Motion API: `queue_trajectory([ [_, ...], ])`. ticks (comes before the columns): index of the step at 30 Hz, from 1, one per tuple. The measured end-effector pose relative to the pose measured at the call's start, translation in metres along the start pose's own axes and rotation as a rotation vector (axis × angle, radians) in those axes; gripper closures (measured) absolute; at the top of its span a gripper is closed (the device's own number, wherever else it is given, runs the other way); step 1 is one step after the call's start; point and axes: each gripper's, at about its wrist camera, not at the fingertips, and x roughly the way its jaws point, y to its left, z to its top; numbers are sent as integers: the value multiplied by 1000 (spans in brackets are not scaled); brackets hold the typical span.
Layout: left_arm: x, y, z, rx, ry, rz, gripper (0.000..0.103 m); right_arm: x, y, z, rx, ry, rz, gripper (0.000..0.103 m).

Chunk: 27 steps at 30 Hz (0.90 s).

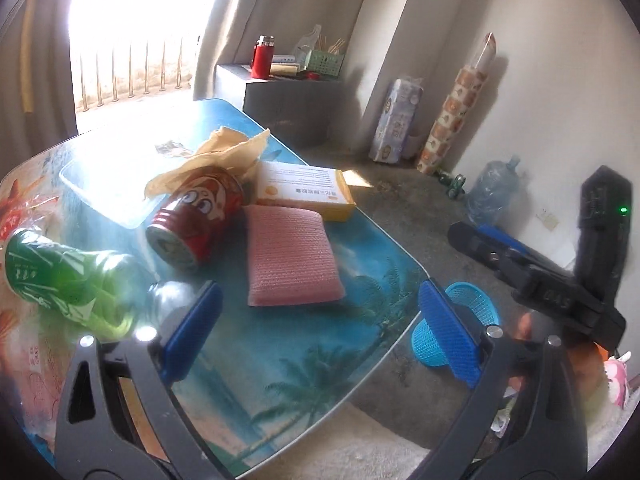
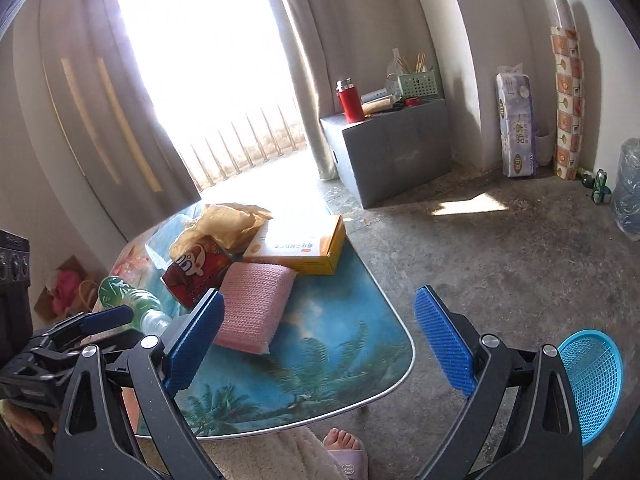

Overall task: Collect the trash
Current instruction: 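Reach the left gripper to the pink sponge and grasp it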

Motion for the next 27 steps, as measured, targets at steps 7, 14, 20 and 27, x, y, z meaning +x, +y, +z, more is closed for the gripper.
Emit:
queue_trajectory([
  [7, 87, -23, 19, 115, 107, 270, 9, -12, -13, -5, 23, -12, 1, 9],
  [14, 124, -17, 14, 68, 205, 351, 10, -12, -27, -3, 18, 5, 14, 9],
  [20, 122, -16, 4, 81, 219, 345, 25, -2, -31, 4, -1, 24, 40, 9],
  [27, 95, -26, -26, 104, 265, 304, 25, 37, -18, 39, -159, 84, 211, 9],
])
